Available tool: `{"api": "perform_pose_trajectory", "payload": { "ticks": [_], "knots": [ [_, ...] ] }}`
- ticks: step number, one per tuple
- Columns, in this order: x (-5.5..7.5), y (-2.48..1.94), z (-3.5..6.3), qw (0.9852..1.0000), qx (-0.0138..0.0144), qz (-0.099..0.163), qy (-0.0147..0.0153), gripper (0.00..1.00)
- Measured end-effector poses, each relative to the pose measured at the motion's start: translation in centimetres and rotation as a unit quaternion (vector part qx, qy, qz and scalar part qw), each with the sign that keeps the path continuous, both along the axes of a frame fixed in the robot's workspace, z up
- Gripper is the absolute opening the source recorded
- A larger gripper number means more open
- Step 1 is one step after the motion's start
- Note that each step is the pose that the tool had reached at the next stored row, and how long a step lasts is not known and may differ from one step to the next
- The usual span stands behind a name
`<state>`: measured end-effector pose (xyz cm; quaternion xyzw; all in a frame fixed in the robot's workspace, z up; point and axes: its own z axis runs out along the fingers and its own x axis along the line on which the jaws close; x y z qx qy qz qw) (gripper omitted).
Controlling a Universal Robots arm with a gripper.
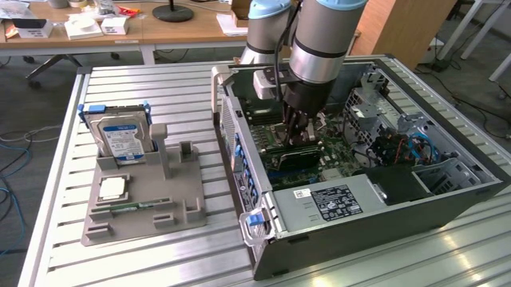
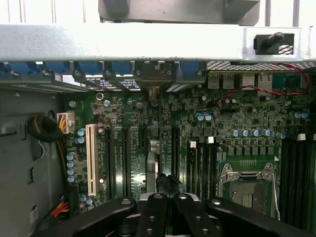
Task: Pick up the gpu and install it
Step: 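Press down on the gpu until it lock into place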
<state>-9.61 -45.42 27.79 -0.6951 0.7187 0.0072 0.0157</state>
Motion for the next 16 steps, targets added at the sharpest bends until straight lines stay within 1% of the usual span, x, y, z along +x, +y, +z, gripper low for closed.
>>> {"api": "perform_pose_trajectory", "payload": {
  "ticks": [2, 5, 12, 16],
  "knots": [
    [0.01, 0.00, 0.00, 1.0000, 0.0000, 0.000, 0.0000, 0.10],
    [0.01, -0.01, -0.27, 1.0000, -0.0001, 0.000, 0.0000, 0.10],
    [0.02, -0.09, -0.31, 1.0000, 0.0000, 0.000, 0.0000, 0.10],
    [0.01, -0.09, -0.50, 1.0000, -0.0001, 0.000, 0.0001, 0.10]
  ]
}}
